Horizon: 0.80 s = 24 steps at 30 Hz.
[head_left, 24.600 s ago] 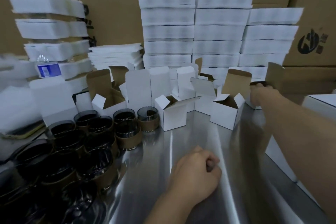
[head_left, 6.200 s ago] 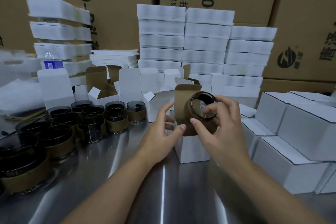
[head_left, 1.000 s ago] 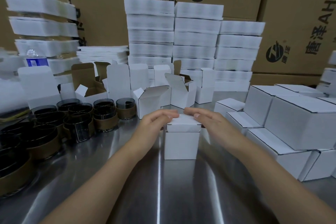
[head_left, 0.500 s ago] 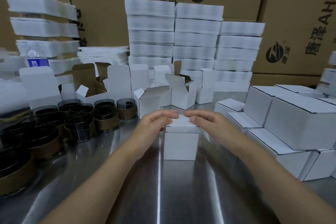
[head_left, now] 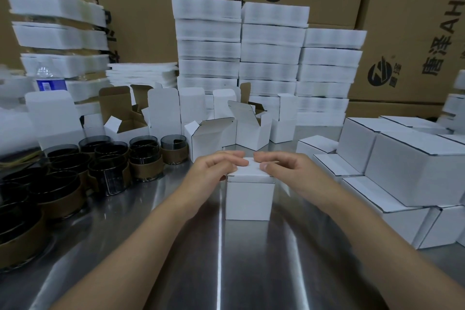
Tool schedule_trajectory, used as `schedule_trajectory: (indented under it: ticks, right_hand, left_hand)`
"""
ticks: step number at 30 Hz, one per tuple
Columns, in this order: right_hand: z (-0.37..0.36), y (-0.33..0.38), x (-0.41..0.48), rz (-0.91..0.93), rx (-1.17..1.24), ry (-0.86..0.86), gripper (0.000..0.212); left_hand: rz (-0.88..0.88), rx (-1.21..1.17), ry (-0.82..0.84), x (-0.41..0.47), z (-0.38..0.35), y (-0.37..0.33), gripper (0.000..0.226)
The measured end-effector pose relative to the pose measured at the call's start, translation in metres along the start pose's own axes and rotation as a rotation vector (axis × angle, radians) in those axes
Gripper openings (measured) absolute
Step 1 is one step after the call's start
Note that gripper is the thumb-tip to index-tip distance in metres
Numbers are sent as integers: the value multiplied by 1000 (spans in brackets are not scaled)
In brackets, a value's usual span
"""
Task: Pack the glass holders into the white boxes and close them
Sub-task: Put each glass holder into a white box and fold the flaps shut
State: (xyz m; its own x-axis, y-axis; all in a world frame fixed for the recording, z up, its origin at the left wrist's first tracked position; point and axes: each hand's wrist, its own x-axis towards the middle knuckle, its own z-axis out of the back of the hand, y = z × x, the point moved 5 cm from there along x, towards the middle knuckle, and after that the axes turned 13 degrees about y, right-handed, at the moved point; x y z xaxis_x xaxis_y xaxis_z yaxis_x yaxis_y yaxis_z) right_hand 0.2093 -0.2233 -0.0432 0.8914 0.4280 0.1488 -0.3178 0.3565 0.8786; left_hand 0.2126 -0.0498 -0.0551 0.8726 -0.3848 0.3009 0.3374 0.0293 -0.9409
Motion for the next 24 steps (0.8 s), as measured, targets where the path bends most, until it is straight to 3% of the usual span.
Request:
schedule_trajectory:
  ticks: [17,24]
  right_hand:
    - [-1,3,-1,16,-40,91,17]
    - [-3,4,-1,25,-30,130,20]
  left_hand:
    - [-32,51,-5,0,-2,3,19]
    - [60,47,-23,3,3,17,40]
